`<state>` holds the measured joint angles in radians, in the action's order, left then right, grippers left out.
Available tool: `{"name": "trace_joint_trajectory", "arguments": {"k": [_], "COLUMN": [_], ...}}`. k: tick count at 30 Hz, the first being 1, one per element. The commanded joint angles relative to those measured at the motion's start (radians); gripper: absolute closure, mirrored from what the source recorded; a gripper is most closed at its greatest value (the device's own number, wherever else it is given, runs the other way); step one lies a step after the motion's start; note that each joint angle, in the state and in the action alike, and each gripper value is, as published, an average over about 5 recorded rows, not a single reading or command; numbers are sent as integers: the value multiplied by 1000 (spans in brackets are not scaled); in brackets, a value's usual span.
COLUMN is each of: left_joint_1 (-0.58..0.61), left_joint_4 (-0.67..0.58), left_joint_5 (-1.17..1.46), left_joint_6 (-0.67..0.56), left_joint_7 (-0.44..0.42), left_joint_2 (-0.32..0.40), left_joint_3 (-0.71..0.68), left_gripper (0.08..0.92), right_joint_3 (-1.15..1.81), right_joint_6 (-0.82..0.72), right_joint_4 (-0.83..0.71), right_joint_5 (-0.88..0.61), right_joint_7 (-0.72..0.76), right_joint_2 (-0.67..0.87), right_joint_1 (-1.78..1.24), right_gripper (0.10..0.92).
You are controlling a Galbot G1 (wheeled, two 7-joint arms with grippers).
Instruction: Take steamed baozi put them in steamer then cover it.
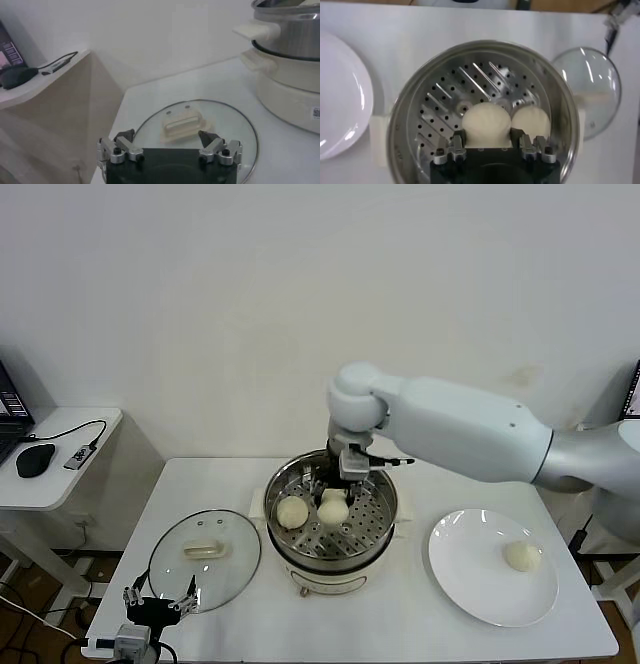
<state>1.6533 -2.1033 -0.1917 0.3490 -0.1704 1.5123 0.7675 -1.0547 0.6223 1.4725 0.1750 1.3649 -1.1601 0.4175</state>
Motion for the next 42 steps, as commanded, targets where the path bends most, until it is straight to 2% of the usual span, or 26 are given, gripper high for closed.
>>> {"name": "trace_joint_trajectory", "arguments": {"k": [1,11,23,26,32,36,38,42], "left_joint_1": [2,-2,-6,-8,-8,-5,-3,-4], "left_joint_4": [2,14,18,19,17,12,13,17], "left_joint_5": [0,1,1,1,4,4,5,10], "left_joint_6": [0,0,1,1,1,2,2,2], "left_joint_7": [1,1,-5,-7,-10,-12,-12,-12], "left_joint_2": [0,-2,0,-2,-7,-9,-11,-14], "left_joint_3": [-3,-3,-7,-6,-7,-7,-8,-9], "left_gripper": [177,177,177,177,177,177,177,177], "right_joint_3": [-10,16,32,32,77,113,115,48], "right_joint_6": [51,52,30,3,-49,-104,-178,-439], "right_joint_4": [60,44,47,57,70,79,87,113], "right_joint_5": [119,200,212,172,64,-4,-73,-268], "right_joint_7": [-14,-30,-55,-62,-54,-42,-42,-71], "right_joint_2": [-33,-30,-16,-2,49,127,188,325], "right_joint_1": [-63,-129,-149,-126,-49,5,46,139], "right_gripper": [474,474,468,420,254,208,204,203]}}
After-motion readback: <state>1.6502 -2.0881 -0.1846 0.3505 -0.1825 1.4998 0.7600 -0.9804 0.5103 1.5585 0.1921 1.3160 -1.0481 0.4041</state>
